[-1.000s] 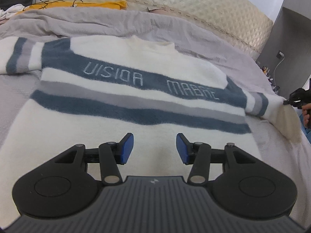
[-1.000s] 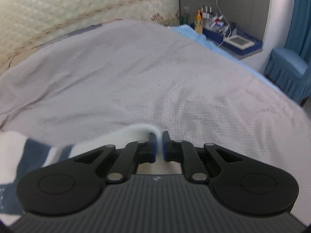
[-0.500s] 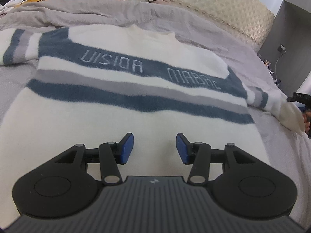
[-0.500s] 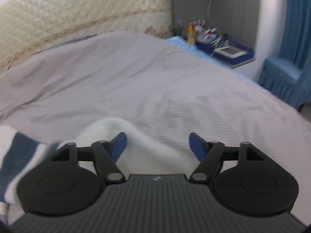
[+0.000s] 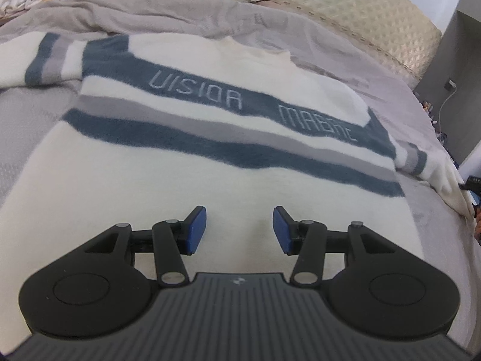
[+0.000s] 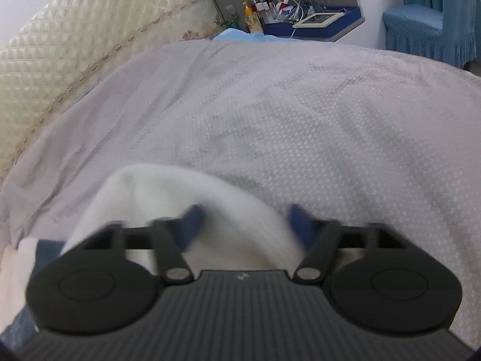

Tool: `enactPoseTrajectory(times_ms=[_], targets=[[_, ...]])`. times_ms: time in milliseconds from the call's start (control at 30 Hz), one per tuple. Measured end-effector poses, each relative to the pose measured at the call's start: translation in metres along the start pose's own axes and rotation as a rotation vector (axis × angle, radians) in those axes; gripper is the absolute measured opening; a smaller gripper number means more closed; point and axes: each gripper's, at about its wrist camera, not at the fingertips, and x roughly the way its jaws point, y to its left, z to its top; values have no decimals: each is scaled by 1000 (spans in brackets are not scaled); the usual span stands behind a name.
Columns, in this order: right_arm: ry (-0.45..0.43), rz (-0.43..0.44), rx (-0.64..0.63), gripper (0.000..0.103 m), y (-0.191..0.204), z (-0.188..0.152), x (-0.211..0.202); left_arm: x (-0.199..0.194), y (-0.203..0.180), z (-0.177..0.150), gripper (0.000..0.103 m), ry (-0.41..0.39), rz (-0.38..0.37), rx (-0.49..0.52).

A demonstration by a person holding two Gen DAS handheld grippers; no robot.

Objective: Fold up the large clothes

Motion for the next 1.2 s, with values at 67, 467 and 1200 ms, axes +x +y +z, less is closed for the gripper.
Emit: enactPoseTrajectory(times_ms=[67, 467, 1200], targets=[[18, -44, -33, 27, 6, 5, 6, 2, 1, 1, 55, 0, 7, 0], [-127, -220, -114, 13, 34, 27, 9, 11, -7, 4, 55, 7, 46, 40], [-67, 179, -199, 69, 173, -94, -235, -68, -18, -22, 56, -32, -87, 42]])
